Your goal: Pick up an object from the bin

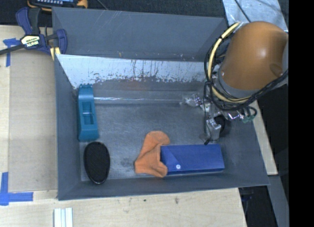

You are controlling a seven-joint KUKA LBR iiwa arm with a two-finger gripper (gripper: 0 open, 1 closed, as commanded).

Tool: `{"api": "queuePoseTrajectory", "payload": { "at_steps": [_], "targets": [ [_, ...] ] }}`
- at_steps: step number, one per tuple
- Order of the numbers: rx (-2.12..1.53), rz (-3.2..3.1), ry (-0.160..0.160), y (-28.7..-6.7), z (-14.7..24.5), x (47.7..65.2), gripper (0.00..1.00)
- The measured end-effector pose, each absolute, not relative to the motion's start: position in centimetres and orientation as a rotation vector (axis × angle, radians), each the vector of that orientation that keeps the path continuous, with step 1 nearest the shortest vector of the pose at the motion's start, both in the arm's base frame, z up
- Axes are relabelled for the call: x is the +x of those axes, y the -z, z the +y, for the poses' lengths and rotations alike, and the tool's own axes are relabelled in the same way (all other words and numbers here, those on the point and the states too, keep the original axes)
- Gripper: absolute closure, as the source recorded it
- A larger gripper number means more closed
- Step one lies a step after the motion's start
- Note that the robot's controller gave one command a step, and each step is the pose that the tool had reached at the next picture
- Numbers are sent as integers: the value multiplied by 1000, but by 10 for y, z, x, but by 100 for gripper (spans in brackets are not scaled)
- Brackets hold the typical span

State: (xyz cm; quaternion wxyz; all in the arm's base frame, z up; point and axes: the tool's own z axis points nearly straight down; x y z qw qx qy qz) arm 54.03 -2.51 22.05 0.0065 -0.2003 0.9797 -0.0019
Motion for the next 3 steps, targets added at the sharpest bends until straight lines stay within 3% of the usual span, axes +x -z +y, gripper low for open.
{"api": "queuePoseTrajectory", "payload": {
  "at_steps": [1,2,3],
  "targets": [
    [-523,3092,1,-173,-1,514,0],
    [-563,3091,-1,-153,11,524,0],
    [-698,3056,2,-120,30,503,0]
  ]
}}
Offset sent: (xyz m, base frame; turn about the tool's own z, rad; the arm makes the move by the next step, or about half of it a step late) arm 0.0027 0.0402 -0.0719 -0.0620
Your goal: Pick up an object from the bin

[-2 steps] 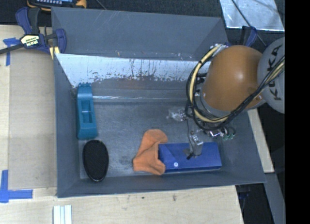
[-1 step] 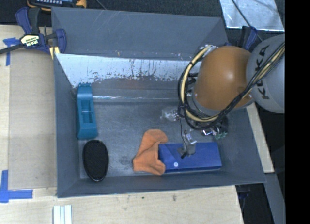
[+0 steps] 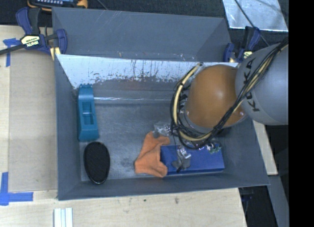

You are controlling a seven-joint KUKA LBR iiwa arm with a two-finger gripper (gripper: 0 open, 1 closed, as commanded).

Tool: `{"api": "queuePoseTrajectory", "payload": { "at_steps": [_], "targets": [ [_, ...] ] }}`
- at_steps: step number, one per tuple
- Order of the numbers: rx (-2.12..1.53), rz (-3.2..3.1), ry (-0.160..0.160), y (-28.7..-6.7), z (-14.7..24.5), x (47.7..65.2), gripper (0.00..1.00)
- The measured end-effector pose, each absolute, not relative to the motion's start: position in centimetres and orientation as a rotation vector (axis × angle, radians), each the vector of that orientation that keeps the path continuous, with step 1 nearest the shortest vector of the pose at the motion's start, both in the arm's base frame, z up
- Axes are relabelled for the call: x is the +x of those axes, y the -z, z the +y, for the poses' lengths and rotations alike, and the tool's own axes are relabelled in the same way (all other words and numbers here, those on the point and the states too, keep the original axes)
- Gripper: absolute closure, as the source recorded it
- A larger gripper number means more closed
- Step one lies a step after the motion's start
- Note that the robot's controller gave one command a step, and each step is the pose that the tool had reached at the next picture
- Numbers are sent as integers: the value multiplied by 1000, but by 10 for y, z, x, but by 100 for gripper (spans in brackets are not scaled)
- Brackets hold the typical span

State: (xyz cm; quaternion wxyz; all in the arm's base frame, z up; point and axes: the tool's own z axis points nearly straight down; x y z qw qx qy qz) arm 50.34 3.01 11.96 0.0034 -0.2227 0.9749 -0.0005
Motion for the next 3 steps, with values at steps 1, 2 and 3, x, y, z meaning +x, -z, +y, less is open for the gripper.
{"api": "queuePoseTrajectory", "payload": {
  "at_steps": [1,2,3],
  "targets": [
    [-690,3059,-2,-80,54,558,100],
    [-690,3058,-1,-80,54,558,100],
    [-786,3044,-3,-126,36,546,100]
  ]
}}
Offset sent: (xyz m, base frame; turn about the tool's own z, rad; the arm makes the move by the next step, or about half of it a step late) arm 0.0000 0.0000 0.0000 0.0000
